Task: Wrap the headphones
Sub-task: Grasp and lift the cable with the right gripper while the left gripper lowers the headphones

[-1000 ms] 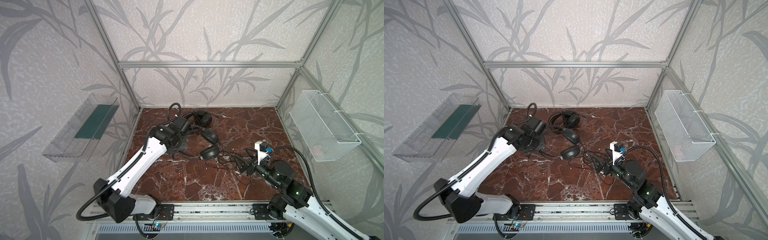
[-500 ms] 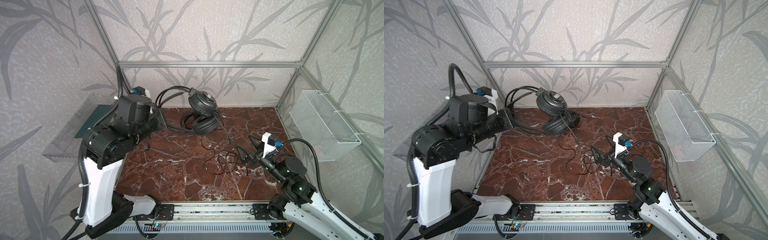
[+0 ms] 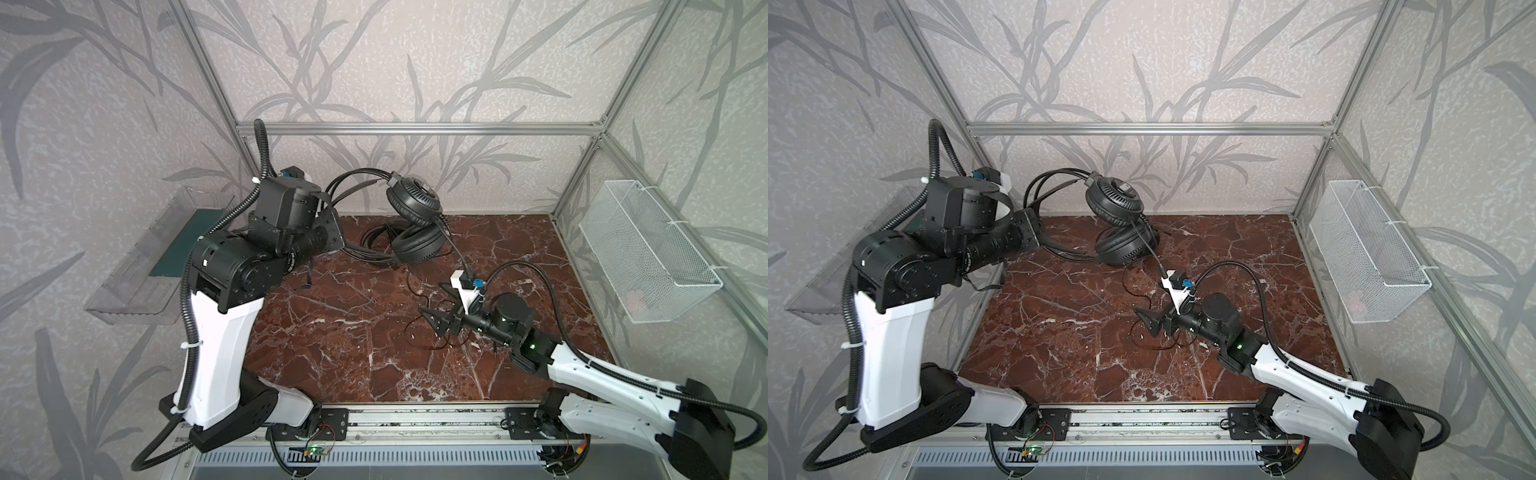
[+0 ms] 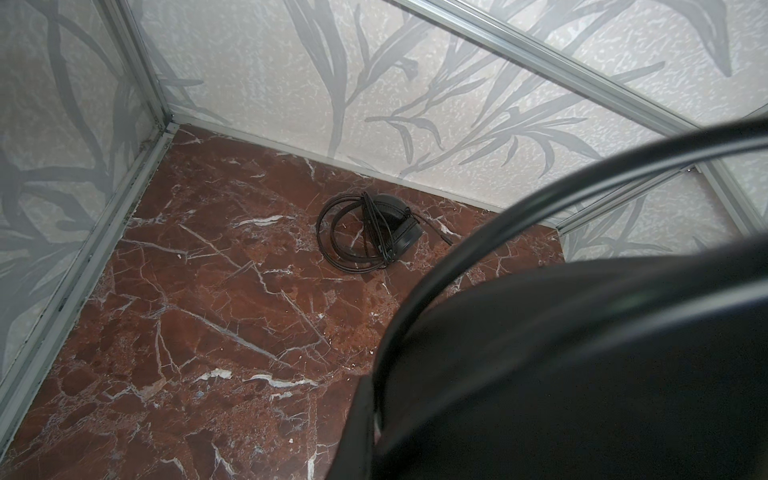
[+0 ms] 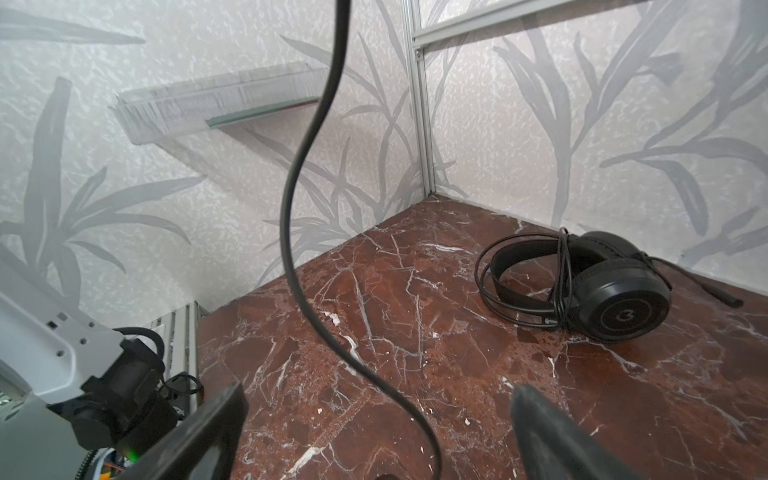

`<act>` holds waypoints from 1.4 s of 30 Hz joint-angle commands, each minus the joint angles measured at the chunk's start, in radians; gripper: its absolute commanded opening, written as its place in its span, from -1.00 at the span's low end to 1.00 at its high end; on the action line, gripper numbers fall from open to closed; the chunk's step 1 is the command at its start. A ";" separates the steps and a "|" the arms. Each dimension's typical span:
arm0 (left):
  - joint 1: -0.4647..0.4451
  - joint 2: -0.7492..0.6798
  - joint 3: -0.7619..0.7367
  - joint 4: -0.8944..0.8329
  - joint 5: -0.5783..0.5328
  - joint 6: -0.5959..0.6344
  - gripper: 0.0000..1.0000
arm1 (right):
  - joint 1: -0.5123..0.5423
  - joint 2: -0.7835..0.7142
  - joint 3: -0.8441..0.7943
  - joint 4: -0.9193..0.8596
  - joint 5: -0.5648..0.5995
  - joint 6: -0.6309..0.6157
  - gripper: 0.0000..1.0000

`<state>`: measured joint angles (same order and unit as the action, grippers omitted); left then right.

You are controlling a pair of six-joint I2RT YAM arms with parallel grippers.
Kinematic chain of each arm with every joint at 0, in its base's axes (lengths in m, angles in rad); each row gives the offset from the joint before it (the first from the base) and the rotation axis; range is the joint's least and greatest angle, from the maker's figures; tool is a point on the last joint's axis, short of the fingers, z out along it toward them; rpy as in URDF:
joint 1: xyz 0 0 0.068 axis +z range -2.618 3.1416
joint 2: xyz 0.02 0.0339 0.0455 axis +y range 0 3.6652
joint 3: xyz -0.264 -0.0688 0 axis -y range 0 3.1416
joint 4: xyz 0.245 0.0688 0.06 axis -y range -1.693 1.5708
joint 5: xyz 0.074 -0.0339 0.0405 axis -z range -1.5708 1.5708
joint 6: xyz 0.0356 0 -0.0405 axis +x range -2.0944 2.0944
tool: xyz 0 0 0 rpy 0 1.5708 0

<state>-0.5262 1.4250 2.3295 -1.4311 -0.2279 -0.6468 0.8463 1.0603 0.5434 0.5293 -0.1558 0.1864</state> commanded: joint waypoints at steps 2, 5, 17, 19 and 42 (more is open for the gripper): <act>0.025 -0.003 0.017 0.051 0.023 -0.040 -1.00 | 0.006 0.105 -0.032 0.133 0.038 -0.041 0.99; 0.053 0.000 0.003 0.059 0.050 -0.046 -1.00 | 0.006 0.154 -0.029 0.151 0.039 -0.031 0.96; 0.151 -0.018 -0.084 0.088 0.147 -0.094 -1.00 | -0.006 0.446 -0.032 0.313 0.291 0.106 0.37; 0.160 -0.020 -0.088 0.084 0.148 -0.093 -1.00 | -0.006 0.482 -0.028 0.359 0.296 0.097 -0.02; 0.229 0.016 -0.475 0.269 -0.212 0.036 -1.00 | 0.216 -0.340 0.053 -0.535 0.259 -0.114 -1.00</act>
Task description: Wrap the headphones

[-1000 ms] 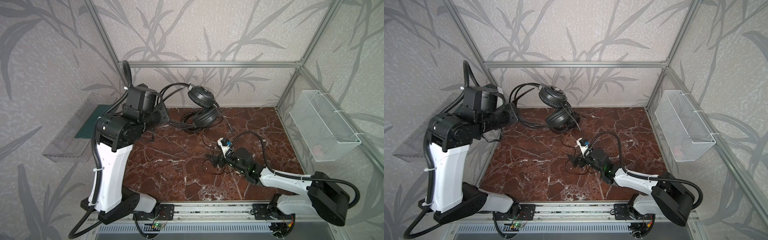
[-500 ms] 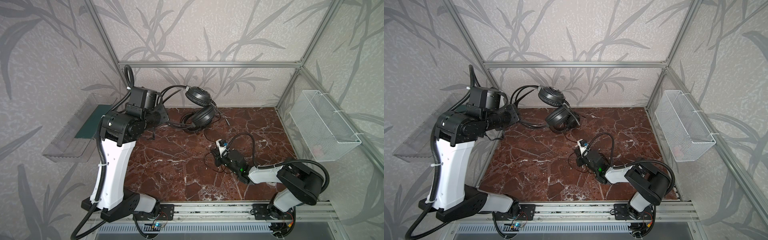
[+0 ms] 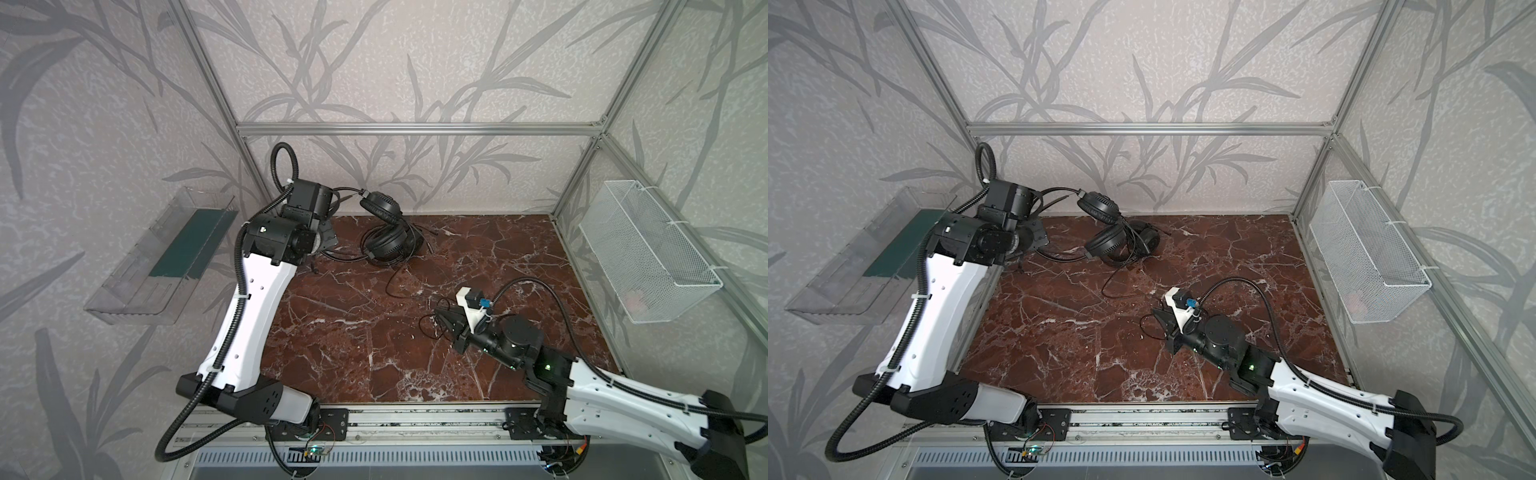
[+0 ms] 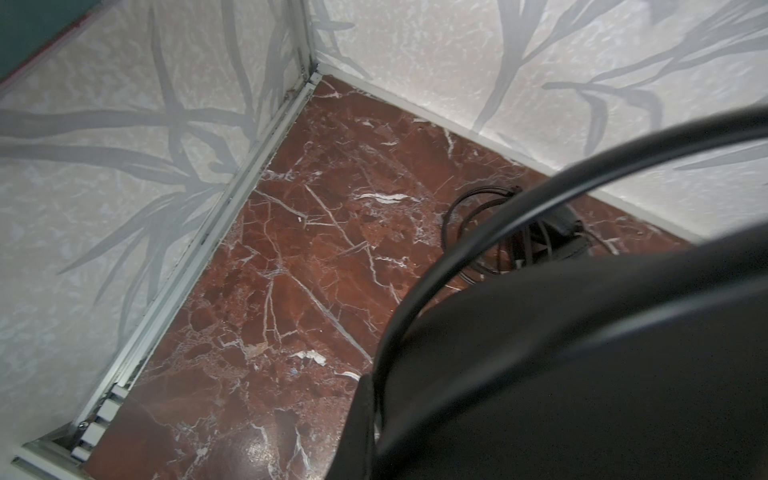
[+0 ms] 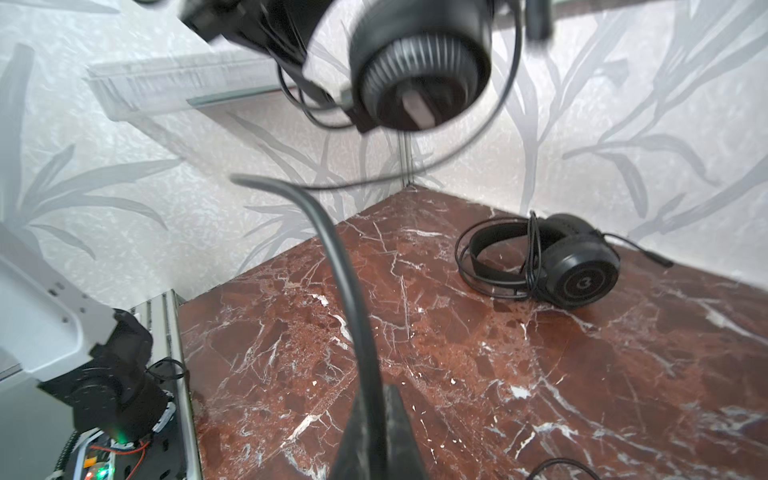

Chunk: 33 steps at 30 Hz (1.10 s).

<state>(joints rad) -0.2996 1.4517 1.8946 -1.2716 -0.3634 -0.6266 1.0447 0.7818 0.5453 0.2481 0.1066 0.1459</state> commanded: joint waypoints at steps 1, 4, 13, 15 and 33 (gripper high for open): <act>0.002 -0.011 -0.061 0.120 -0.082 0.022 -1.00 | 0.021 -0.090 0.077 -0.288 -0.025 -0.094 -1.00; -0.002 -0.022 -0.161 0.202 -0.052 0.093 -1.00 | 0.028 -0.107 0.180 -0.377 -0.117 -0.144 -1.00; -0.137 -0.129 -0.425 0.341 -0.069 0.232 -1.00 | 0.044 0.068 0.605 -0.595 -0.019 -0.454 -1.00; -0.188 -0.181 -0.519 0.390 -0.074 0.277 -1.00 | 0.043 0.131 0.700 -0.623 0.024 -0.513 -1.00; -0.303 -0.675 -0.684 0.296 -0.040 0.520 -1.00 | -0.217 0.526 1.230 -0.848 -0.229 -0.729 -1.00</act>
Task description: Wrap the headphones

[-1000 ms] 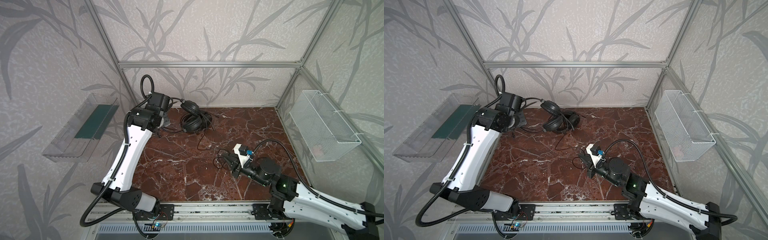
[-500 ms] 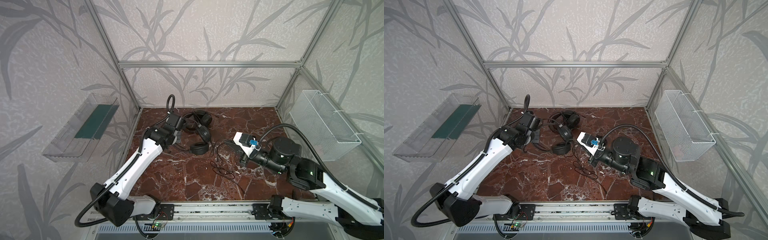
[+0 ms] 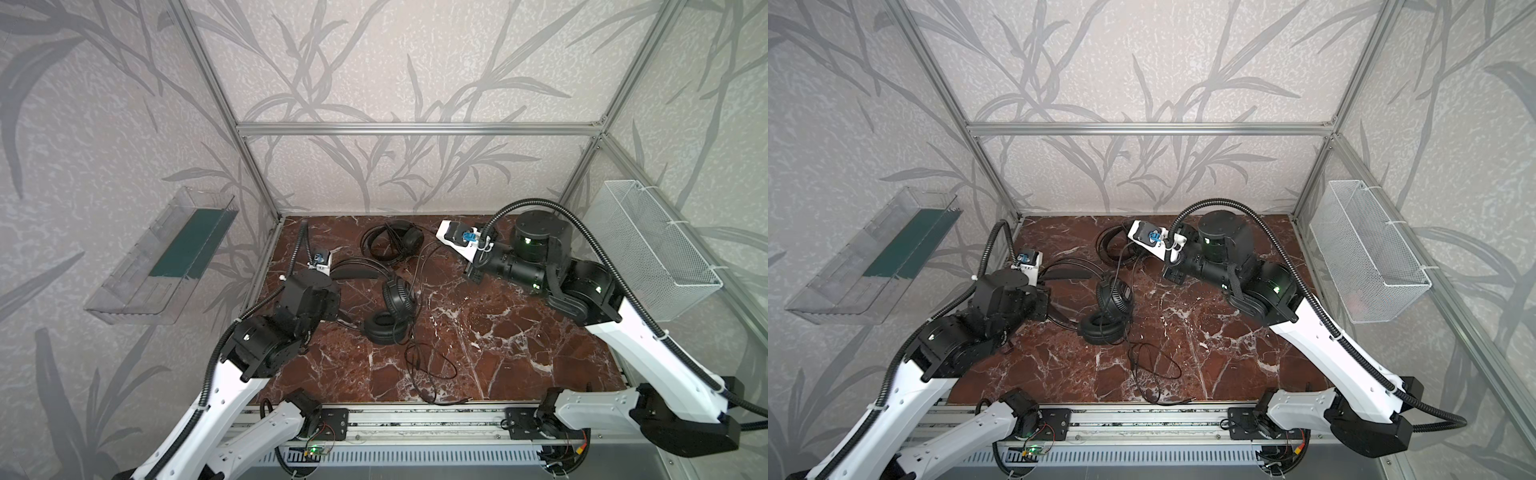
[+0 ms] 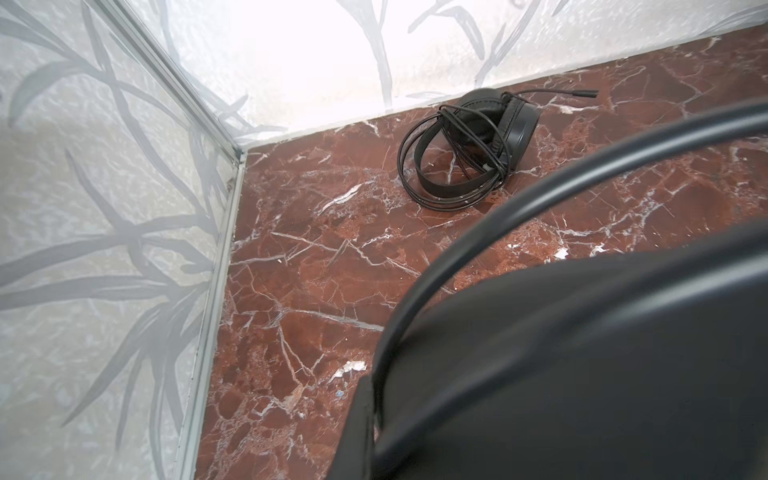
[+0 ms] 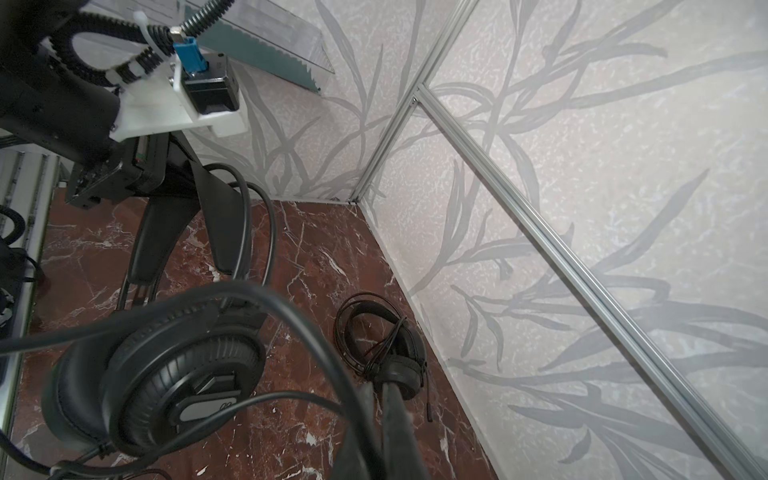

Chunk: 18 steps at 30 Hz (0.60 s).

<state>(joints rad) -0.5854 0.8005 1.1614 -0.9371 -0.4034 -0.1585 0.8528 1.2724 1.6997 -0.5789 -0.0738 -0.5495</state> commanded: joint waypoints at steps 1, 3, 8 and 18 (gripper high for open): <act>-0.027 -0.028 0.061 -0.060 -0.039 0.063 -1.00 | -0.031 0.055 0.107 -0.036 -0.056 -0.035 -1.00; -0.045 -0.035 0.082 -0.090 -0.208 0.077 -1.00 | -0.035 0.056 0.121 -0.047 -0.109 -0.045 -1.00; -0.055 0.012 0.151 -0.137 -0.531 0.053 -1.00 | -0.034 -0.034 0.022 -0.005 -0.371 0.001 -1.00; -0.039 0.139 0.258 -0.186 -0.611 -0.093 -1.00 | 0.204 -0.107 -0.166 -0.039 -0.521 0.086 -1.00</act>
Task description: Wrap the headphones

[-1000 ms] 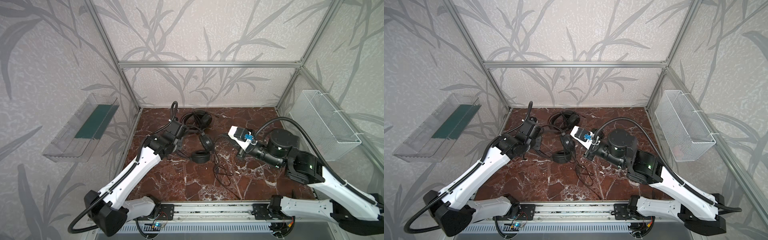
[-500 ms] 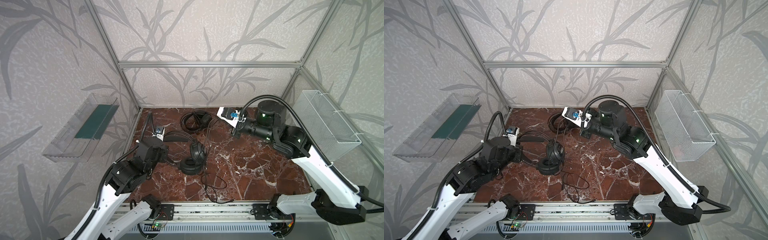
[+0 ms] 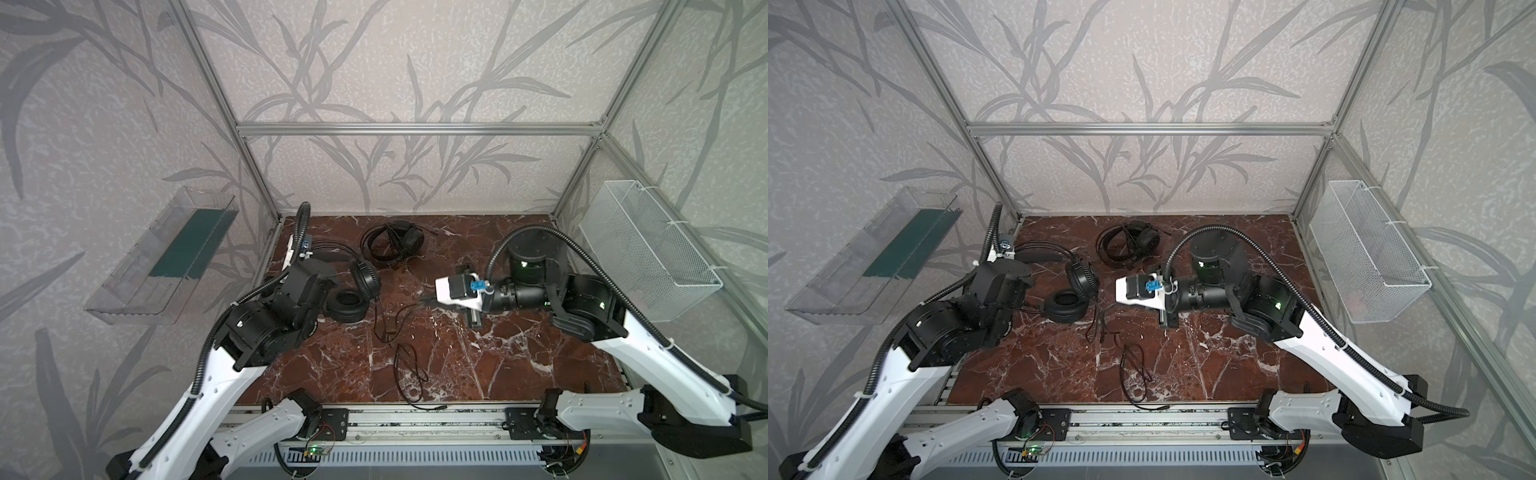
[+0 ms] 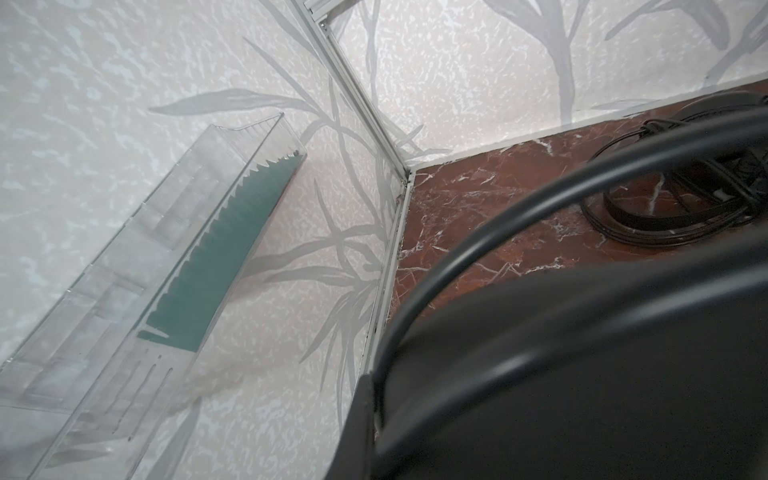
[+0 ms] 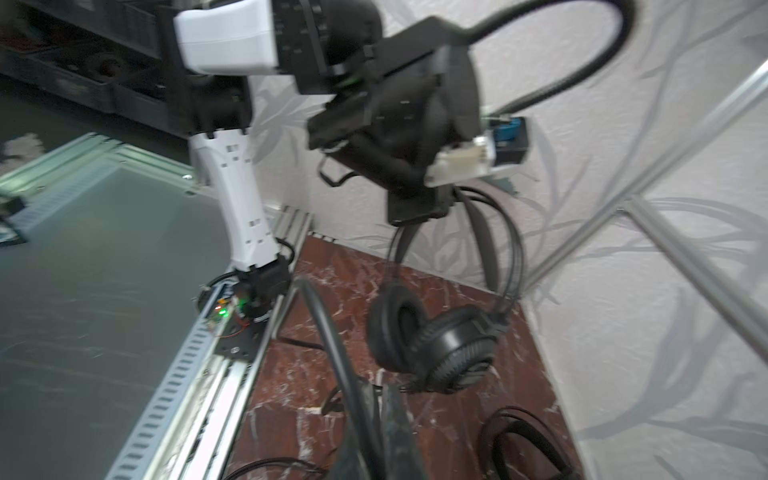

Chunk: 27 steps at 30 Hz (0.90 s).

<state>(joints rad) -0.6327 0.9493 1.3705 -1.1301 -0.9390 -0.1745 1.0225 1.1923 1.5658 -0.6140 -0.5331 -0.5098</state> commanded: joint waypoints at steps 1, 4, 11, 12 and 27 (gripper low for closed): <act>0.011 -0.009 0.056 0.008 -0.071 -0.071 -1.00 | 0.035 -0.041 -0.054 -0.004 -0.049 0.051 -1.00; 0.011 -0.018 0.037 0.025 -0.021 -0.024 -1.00 | 0.035 -0.095 -0.129 0.030 0.101 0.036 -1.00; 0.002 -0.126 -0.092 0.077 -0.030 0.092 -1.00 | -0.058 -0.103 -0.053 -0.122 0.303 -0.064 -1.00; 0.002 -0.137 -0.102 0.079 -0.050 0.097 -1.00 | -0.062 -0.100 -0.047 -0.138 0.312 -0.073 -1.00; -0.016 -0.188 -0.149 0.107 0.298 0.104 -1.00 | -0.086 0.051 0.151 -0.072 0.275 -0.083 -1.00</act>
<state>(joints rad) -0.6395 0.7883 1.2388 -1.0760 -0.8158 -0.0635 0.9508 1.2007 1.6062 -0.7662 -0.2932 -0.5777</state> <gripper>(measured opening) 0.060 0.062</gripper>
